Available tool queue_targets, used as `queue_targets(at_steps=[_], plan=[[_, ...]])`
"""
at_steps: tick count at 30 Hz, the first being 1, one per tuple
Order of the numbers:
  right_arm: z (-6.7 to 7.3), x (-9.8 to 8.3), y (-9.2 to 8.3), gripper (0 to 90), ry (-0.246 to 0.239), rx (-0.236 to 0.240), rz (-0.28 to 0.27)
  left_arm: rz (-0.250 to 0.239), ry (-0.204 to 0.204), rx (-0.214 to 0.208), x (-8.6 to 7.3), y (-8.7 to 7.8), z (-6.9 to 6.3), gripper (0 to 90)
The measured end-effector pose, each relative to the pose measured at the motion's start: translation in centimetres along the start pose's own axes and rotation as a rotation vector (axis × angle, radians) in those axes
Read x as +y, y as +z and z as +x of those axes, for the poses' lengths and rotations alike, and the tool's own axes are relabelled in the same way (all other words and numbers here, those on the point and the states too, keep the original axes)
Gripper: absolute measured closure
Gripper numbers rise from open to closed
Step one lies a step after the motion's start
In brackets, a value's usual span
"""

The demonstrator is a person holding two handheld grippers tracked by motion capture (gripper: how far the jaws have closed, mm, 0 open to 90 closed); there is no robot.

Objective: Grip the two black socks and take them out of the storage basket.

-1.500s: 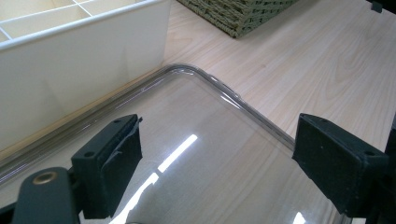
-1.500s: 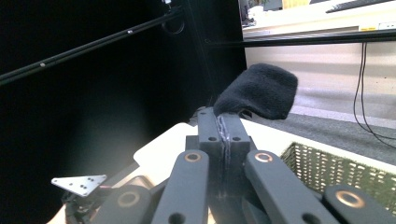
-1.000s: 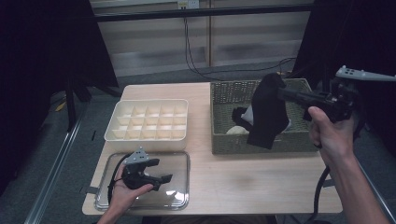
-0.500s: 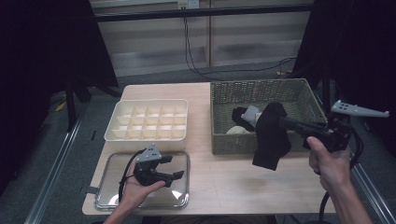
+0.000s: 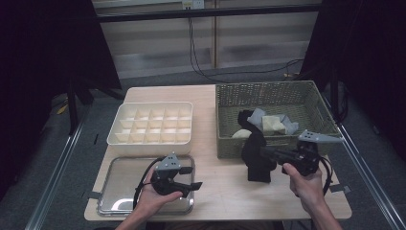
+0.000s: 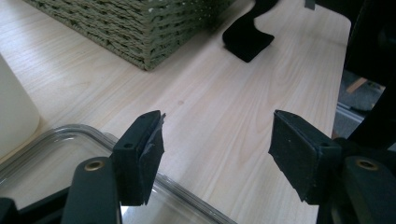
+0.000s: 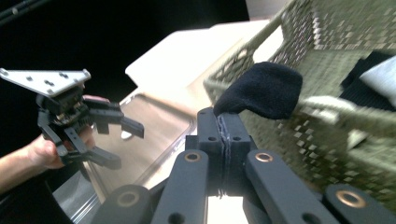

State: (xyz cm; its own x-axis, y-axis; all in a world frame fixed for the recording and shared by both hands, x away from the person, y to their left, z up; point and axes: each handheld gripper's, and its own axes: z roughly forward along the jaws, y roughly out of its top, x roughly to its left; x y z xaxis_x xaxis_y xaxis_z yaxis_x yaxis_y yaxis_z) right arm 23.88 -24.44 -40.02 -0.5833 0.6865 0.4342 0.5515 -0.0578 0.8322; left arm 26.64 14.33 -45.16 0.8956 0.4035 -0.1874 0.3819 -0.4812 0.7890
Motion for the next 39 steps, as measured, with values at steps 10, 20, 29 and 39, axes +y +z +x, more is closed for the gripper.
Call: queue_targets(at_steps=[10,20,29,39], plan=[[0.3,-3.6,3.9,89.0,0.024,0.049,0.121,0.004,0.005,0.003,0.0,0.3,0.0,35.6],[0.2,-6.0,7.4,88.3,0.081,0.084,0.220,0.011,0.005,0.002,-0.1,0.5,-0.2,35.2],[0.9,-7.8,9.8,86.8,0.054,0.071,0.305,0.018,0.019,0.001,-0.1,0.7,-0.5,35.7],[2.0,-9.6,11.2,87.4,0.000,0.095,0.394,-0.014,0.032,-0.044,1.3,1.8,-0.2,53.0]])
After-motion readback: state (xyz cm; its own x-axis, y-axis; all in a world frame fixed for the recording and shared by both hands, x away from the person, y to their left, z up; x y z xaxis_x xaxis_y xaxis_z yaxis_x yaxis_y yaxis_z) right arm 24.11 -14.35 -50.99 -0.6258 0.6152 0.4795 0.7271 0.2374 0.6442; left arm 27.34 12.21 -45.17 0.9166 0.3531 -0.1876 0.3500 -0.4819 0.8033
